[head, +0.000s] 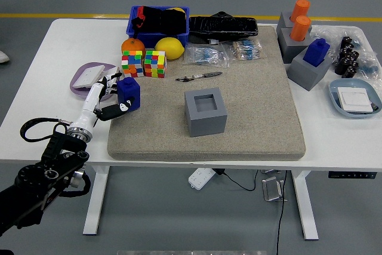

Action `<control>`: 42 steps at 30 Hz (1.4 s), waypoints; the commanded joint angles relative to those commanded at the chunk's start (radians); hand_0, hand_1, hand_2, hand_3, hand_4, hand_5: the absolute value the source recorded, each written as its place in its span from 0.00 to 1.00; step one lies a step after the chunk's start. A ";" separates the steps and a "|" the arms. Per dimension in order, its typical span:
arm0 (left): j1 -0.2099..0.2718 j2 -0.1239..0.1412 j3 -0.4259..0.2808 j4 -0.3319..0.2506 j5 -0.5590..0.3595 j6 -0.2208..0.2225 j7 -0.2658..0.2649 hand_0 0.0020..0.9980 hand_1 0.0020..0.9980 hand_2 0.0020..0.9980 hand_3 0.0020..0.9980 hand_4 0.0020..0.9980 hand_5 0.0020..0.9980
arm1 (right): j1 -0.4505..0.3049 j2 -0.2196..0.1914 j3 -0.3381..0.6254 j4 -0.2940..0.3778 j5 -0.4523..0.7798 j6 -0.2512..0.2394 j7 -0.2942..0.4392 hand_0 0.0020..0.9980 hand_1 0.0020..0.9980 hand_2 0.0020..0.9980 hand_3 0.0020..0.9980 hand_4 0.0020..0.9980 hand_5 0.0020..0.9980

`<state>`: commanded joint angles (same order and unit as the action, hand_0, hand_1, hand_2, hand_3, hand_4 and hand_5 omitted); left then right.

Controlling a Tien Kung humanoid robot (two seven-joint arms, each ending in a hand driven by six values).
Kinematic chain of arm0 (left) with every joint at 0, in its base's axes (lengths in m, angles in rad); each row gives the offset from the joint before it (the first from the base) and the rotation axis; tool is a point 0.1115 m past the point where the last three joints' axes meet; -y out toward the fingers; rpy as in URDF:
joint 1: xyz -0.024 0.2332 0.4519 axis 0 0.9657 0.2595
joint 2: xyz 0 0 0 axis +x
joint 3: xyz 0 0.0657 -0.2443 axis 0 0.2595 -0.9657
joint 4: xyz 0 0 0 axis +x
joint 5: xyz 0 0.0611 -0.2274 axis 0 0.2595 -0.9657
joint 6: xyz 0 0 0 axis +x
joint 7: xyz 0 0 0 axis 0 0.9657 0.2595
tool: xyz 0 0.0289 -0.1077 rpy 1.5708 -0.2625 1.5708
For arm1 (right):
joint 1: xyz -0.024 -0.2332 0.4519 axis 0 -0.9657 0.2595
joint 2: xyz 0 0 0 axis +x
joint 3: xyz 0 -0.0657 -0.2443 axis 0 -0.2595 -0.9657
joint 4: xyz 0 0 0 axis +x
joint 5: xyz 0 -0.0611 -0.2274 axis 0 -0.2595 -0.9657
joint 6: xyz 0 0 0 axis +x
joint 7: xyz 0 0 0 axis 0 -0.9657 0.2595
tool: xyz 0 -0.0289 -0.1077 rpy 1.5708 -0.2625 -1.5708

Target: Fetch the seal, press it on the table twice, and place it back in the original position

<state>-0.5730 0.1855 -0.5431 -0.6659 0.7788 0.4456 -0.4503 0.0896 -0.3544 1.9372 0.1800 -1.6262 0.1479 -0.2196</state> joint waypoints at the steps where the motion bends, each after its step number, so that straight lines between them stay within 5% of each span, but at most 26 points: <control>1: 0.002 -0.001 -0.002 -0.002 -0.003 0.000 -0.002 0.80 0.51 0.43 0.85 0.59 0.00 | 0.000 0.001 0.001 0.000 -0.001 0.000 0.000 0.79 0.72 0.73 0.67 0.82 0.49; 22: 0.031 -0.009 0.001 0.009 -0.018 -0.005 -0.012 0.80 0.51 0.42 0.84 0.59 0.00 | 0.000 0.000 0.003 0.000 -0.003 0.001 0.003 0.79 0.72 0.73 0.67 0.82 0.48; 34: -0.010 0.008 -0.064 -0.145 0.049 -0.002 0.003 0.80 0.50 0.42 0.84 0.59 0.00 | 0.000 -0.003 0.002 0.000 0.000 0.000 0.003 0.79 0.72 0.73 0.67 0.82 0.49; 42: -0.072 0.011 0.005 -0.282 0.090 -0.029 0.057 0.80 0.50 0.41 0.84 0.59 0.00 | 0.001 -0.005 -0.005 0.000 0.005 0.000 0.002 0.79 0.72 0.73 0.67 0.82 0.49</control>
<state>-0.6450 0.1963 -0.5383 -0.9481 0.8685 0.4161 -0.3937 0.0910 -0.3595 1.9327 0.1800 -1.6211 0.1480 -0.2172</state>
